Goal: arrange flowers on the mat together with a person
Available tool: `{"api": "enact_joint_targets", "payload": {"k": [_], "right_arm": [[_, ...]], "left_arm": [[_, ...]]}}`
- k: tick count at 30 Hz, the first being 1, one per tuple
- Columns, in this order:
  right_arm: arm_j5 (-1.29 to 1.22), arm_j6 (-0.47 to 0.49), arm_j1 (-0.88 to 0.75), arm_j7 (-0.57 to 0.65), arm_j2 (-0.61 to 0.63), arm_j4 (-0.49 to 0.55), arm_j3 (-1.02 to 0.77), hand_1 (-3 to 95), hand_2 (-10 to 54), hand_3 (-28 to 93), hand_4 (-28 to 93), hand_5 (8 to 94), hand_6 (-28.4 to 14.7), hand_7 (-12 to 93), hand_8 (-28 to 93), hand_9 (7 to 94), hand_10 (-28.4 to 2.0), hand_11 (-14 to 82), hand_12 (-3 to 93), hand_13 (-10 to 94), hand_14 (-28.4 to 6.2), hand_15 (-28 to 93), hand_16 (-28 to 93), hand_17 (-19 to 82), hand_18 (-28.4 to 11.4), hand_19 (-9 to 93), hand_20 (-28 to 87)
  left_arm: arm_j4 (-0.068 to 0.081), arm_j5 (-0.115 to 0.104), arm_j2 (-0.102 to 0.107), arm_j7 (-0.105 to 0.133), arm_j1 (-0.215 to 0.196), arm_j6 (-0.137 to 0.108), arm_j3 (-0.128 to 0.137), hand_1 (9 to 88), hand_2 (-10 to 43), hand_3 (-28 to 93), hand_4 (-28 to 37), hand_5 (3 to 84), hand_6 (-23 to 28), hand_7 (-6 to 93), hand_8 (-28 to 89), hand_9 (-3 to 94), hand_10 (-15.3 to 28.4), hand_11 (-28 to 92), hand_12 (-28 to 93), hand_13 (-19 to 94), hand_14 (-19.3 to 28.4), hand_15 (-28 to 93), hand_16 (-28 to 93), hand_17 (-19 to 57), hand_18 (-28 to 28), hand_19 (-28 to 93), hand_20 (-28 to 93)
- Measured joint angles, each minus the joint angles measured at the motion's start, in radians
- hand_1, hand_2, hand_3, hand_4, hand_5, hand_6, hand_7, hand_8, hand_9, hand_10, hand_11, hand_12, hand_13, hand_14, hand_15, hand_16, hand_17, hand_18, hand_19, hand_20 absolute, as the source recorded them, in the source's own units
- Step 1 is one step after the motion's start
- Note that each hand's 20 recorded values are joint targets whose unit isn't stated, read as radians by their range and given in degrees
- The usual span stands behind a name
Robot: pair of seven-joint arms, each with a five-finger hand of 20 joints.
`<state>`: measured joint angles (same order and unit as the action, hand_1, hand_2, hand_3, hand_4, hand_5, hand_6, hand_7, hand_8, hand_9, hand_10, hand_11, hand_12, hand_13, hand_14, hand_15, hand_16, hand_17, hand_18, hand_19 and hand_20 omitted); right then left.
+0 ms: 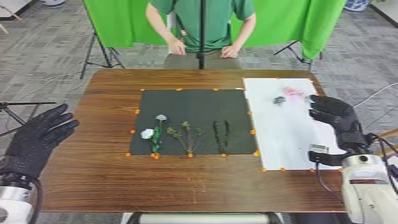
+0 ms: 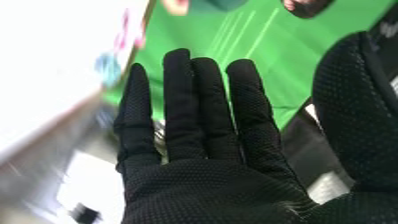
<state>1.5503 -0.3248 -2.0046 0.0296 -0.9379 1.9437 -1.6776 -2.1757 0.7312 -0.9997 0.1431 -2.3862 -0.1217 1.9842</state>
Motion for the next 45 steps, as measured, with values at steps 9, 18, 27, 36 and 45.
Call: {"api": "enact_joint_targets", "payload": {"k": [9,18,27,36,45], "right_arm": [[0.399,-0.004,0.086,0.266,0.148,-0.117,0.082,29.4,-9.5,86,-28,36.6,-0.8,28,-16,36.6,-9.2,14.5,21.3,31,-7.2,9,35,10,-16.3,45,25],[0.803,0.065,0.221,0.374,0.207,-0.264,0.267,31.2,-9.5,85,-28,40.6,-0.3,32,-18,42.4,-9.2,30.8,23.5,41,-6.0,44,19,15,-15.7,62,32],[0.851,-0.018,0.329,0.471,0.216,-0.34,0.383,37.0,-9.5,84,-28,50.6,2.8,37,-20,55.1,-9.7,42.4,25.0,54,-6.1,62,17,22,-15.3,72,37],[0.851,0.018,0.374,0.462,0.219,-0.369,0.407,40.3,-9.5,80,-28,56.5,3.5,40,-8,63.5,-7.9,35.9,33.3,60,-5.9,62,19,24,-16.4,74,39],[0.849,0.119,0.421,0.445,0.24,-0.378,0.438,51.3,-9.5,77,-28,66.7,3.6,48,-4,79.6,-6.5,25.8,49.9,70,-4.6,62,32,29,-17.3,78,42]], "left_arm": [[-0.001,-0.003,0.003,0.003,-0.007,-0.006,0.0,25.5,-0.1,69,-23.2,38.9,4.7,17.3,-7,33.8,13.4,22,17,31,15.9,26,3,-4.7,22.3,39,12],[-0.001,-0.004,0.011,0.005,-0.008,-0.008,0.0,25.5,-0.1,69,-23.1,38.8,4.7,17.2,-7,33.7,13.2,22,17,31,15.9,26,3,-4.8,22.2,39,12],[0.0,-0.004,0.017,0.005,-0.007,-0.007,0.001,25.5,-0.1,69,-23.1,38.9,4.7,17.2,-7,33.7,13.3,22,17,31,15.9,26,3,-4.8,22.3,39,12],[0.001,-0.004,0.02,0.003,-0.006,-0.007,0.001,25.6,-0.1,69,-23.3,38.8,4.7,17.2,-7,33.8,13.4,22,17,31,15.9,26,3,-4.8,22.2,39,12],[0.001,-0.004,0.021,0.0,-0.005,-0.005,0.005,25.6,-0.1,69,-23.1,38.9,4.8,17.0,-7,33.8,13.5,22,17,31,15.9,26,3,-4.8,22.2,39,12]]}}
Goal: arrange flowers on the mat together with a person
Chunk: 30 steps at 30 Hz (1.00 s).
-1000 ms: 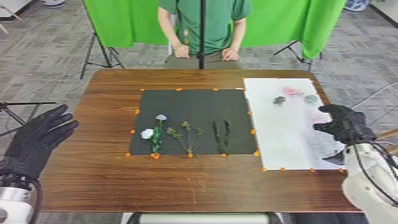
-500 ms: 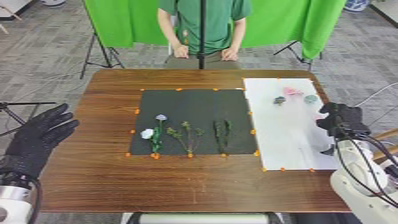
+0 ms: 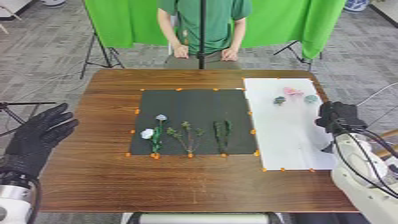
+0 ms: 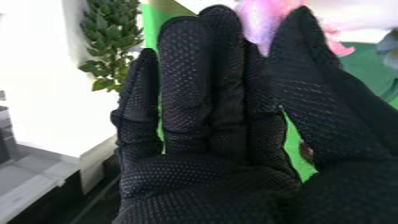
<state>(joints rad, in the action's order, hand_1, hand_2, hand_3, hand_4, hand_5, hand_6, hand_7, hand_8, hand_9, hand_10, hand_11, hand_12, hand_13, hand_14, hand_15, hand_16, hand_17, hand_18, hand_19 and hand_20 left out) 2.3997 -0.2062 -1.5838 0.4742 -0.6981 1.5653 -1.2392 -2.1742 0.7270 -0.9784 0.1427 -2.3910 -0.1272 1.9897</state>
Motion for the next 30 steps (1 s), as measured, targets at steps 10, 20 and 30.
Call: {"api": "enact_joint_targets", "payload": {"k": [10,20,30], "right_arm": [[-0.009,-0.044,-0.007,-0.033,0.02,0.026,0.021,51.3,-9.5,81,-28,70.4,2.8,47,-4,82.0,-6.9,25.7,51.4,71,-5.0,64,33,31,-17.3,79,43],[-0.134,-0.191,0.23,-0.278,0.039,0.152,0.384,50.7,-9.5,82,-28,70.3,3.0,48,-4,81.9,-6.8,24.9,52.0,70,-4.6,63,34,30,-17.0,78,43],[-0.151,-0.117,0.597,-0.449,-0.154,0.09,0.749,50.6,-9.5,81,-28,69.6,3.2,48,-5,81.5,-6.6,25.0,52.0,70,-4.5,63,35,30,-16.8,77,43]], "left_arm": [[-0.001,0.0,0.0,-0.002,-0.002,0.001,0.007,25.5,-0.1,69,-23.1,38.9,4.7,17.1,-7,33.8,13.4,22,17,31,15.9,26,3,-4.8,22.3,39,12],[-0.002,0.001,-0.001,-0.009,-0.003,0.001,0.009,25.5,-0.1,69,-23.0,39.0,4.8,17.0,-7,33.8,13.4,22,17,31,16.0,26,3,-4.8,22.3,39,12],[-0.003,0.001,-0.001,-0.015,-0.002,0.001,0.002,25.4,0.0,68,-23.1,38.9,4.7,17.3,-7,33.8,13.3,22,17,31,15.9,26,3,-4.8,22.2,39,12]]}}
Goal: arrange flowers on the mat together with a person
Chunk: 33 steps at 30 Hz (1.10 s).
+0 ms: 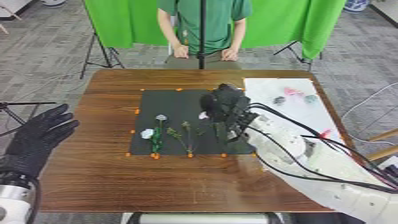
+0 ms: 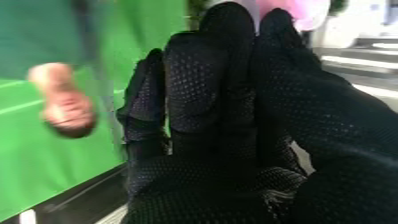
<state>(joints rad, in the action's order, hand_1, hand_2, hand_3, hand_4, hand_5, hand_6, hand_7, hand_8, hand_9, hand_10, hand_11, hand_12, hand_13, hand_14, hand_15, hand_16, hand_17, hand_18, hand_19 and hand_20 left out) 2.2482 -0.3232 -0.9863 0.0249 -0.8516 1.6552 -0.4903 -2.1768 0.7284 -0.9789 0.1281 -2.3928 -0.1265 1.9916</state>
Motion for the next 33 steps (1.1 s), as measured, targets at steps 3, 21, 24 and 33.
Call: {"api": "enact_joint_targets", "payload": {"k": [3,21,24,33], "right_arm": [[0.002,0.003,0.075,-0.007,-0.046,-0.005,0.081,50.5,-9.5,81,-28,69.4,3.2,49,-5,81.4,-6.5,25.0,51.9,70,-4.5,63,35,30,-16.7,77,43],[0.065,0.091,0.239,-0.014,-0.192,-0.169,0.266,50.1,-9.5,81,-28,68.4,3.3,49,-6,80.0,-6.4,25.4,51.9,68,-4.3,63,35,29,-16.5,76,43],[0.072,0.104,0.241,-0.012,-0.197,-0.174,0.274,47.2,-9.5,81,-28,65.1,3.5,50,-5,77.5,-6.6,25.3,51.5,66,-4.5,63,35,27,-16.4,75,43],[0.107,0.122,0.24,0.029,-0.212,-0.19,0.27,42.5,-9.5,80,-28,61.8,2.6,49,-5,72.0,-7.2,27.9,48.5,62,-5.9,67,27,25,-16.2,74,44]], "left_arm": [[0.0,0.0,0.002,0.0,0.0,-0.001,-0.003,25.5,-0.1,69,-23.0,38.9,4.7,17.2,-7,33.8,13.3,22,17,31,15.9,26,3,-4.8,22.2,39,12],[0.002,-0.001,0.016,0.001,0.01,-0.001,-0.011,25.4,-0.2,69,-23.1,38.9,4.8,17.1,-7,33.8,13.4,22,17,31,16.0,26,3,-4.8,22.2,39,12],[0.002,-0.001,0.018,0.002,0.009,-0.001,-0.011,25.4,-0.1,69,-23.1,38.9,4.7,17.1,-7,33.8,13.4,22,17,31,15.9,26,3,-4.8,22.2,39,12],[0.002,-0.001,0.02,0.002,0.01,-0.001,-0.011,25.6,-0.1,69,-23.2,38.9,4.8,17.0,-7,33.8,13.3,22,17,31,15.9,26,3,-4.8,22.2,39,12]]}}
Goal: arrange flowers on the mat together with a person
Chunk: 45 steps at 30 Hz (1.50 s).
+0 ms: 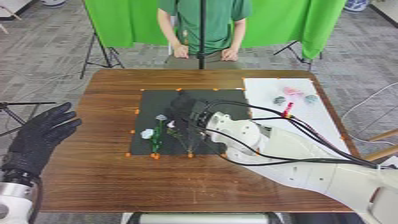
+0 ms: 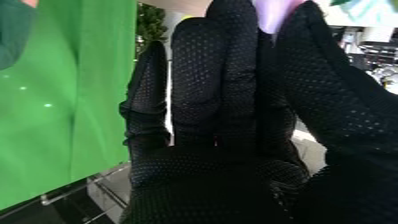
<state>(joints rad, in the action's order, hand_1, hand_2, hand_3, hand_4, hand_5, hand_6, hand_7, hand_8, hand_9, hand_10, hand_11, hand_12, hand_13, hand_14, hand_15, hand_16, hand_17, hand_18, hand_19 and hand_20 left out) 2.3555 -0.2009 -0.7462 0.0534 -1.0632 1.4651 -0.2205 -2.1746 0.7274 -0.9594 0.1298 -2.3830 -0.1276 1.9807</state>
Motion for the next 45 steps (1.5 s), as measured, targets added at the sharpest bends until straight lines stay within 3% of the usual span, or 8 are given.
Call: {"api": "enact_joint_targets", "payload": {"k": [29,34,45], "right_arm": [[-0.028,0.013,-0.037,0.024,0.019,0.038,-0.088,31.5,-9.5,82,-28,59.9,3.0,41,-5,63.6,-9.3,44.5,28.9,58,-7.2,69,23,23,-16.8,72,45],[-0.038,0.013,-0.04,0.025,0.02,0.042,-0.087,33.5,-9.5,75,-28,57.3,2.7,54,1,62.5,-9.5,52.3,31.6,58,-7.5,71,23,23,-16.9,72,45],[-0.042,-0.001,-0.041,0.039,0.019,0.04,-0.073,50.5,-9.5,51,-28,61.0,2.1,65,11,65.9,-9.1,61.4,36.8,60,-8.3,80,28,25,-17.0,73,45]], "left_arm": [[0.001,0.0,-0.001,-0.001,0.0,0.0,0.001,25.5,0.0,69,-23.1,39.0,4.8,17.1,-7,33.8,13.3,22,17,31,15.8,26,3,-4.8,22.2,39,12],[0.001,0.0,-0.001,-0.001,0.0,0.0,0.001,25.6,0.0,68,-23.0,38.9,4.9,16.9,-7,33.8,13.3,22,17,31,15.8,26,3,-4.8,22.2,39,12],[0.001,0.0,-0.001,-0.002,0.0,0.0,0.001,25.5,0.0,68,-23.0,38.9,4.7,17.2,-7,33.8,13.4,22,17,31,16.0,26,3,-4.8,22.2,39,12]]}}
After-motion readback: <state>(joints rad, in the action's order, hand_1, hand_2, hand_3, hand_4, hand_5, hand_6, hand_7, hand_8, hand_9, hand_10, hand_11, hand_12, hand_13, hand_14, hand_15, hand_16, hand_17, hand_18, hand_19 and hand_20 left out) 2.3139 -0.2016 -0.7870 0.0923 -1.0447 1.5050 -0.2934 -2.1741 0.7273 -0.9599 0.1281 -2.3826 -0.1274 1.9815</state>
